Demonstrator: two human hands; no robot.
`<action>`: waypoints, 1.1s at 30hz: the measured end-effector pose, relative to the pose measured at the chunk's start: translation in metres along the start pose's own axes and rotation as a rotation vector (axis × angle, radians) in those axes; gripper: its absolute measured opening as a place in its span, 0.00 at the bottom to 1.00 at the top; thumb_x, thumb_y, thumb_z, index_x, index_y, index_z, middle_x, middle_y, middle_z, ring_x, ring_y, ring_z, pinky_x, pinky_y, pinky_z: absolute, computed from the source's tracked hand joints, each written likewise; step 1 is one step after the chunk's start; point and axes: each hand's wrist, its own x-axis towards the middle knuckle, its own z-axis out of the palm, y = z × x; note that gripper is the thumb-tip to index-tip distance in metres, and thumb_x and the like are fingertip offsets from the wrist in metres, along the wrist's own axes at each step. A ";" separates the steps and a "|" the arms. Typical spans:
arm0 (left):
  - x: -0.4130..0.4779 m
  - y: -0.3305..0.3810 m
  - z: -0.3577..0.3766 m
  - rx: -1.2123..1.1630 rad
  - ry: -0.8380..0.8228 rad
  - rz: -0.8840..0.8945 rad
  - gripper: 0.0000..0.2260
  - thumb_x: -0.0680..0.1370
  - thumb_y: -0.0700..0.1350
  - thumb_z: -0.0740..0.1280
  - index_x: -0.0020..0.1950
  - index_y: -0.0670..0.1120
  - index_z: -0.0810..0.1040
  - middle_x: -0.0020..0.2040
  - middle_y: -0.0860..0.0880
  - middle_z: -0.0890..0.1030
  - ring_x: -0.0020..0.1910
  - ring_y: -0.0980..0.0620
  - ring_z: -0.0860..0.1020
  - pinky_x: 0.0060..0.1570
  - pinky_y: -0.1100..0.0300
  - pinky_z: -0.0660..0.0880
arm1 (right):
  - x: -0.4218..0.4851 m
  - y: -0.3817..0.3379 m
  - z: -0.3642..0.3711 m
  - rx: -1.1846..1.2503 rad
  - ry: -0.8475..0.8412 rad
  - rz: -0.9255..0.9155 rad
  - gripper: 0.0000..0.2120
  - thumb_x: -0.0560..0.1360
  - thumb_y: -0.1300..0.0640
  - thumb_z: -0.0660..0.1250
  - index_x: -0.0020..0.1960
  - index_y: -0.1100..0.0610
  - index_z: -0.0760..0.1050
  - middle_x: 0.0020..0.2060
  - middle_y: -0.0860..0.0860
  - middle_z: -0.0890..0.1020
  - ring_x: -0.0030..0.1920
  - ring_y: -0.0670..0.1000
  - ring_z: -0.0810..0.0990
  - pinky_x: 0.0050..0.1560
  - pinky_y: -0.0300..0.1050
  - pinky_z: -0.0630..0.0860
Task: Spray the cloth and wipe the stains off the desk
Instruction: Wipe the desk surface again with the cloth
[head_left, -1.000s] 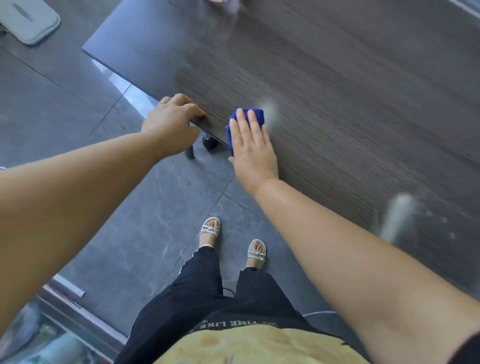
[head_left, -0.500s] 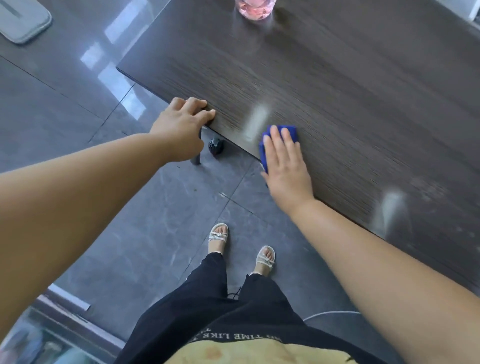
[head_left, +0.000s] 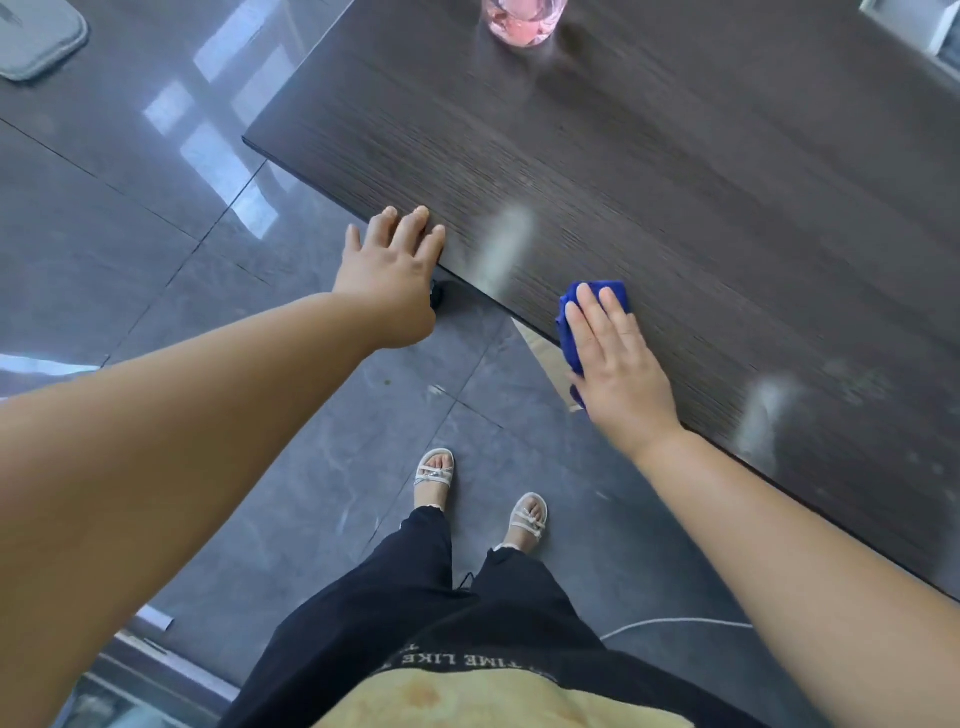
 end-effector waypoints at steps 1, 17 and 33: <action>0.000 0.001 0.001 -0.003 -0.002 -0.001 0.34 0.75 0.46 0.61 0.77 0.48 0.47 0.77 0.46 0.46 0.75 0.40 0.45 0.73 0.43 0.47 | 0.010 -0.007 0.001 -0.016 -0.006 0.033 0.44 0.65 0.58 0.77 0.72 0.65 0.56 0.70 0.64 0.67 0.69 0.64 0.66 0.65 0.61 0.67; 0.001 -0.006 0.003 -0.244 0.206 -0.004 0.26 0.74 0.39 0.61 0.72 0.42 0.64 0.74 0.48 0.61 0.72 0.44 0.57 0.72 0.55 0.53 | 0.035 -0.030 0.005 0.029 0.141 0.046 0.37 0.69 0.56 0.73 0.72 0.64 0.61 0.71 0.61 0.67 0.71 0.61 0.65 0.67 0.56 0.66; -0.010 0.046 0.012 -0.406 0.314 0.023 0.26 0.72 0.35 0.60 0.71 0.40 0.64 0.69 0.42 0.67 0.69 0.43 0.61 0.69 0.58 0.56 | 0.081 -0.063 0.006 -0.063 0.147 0.040 0.27 0.77 0.53 0.61 0.74 0.60 0.62 0.73 0.53 0.65 0.73 0.54 0.63 0.70 0.49 0.63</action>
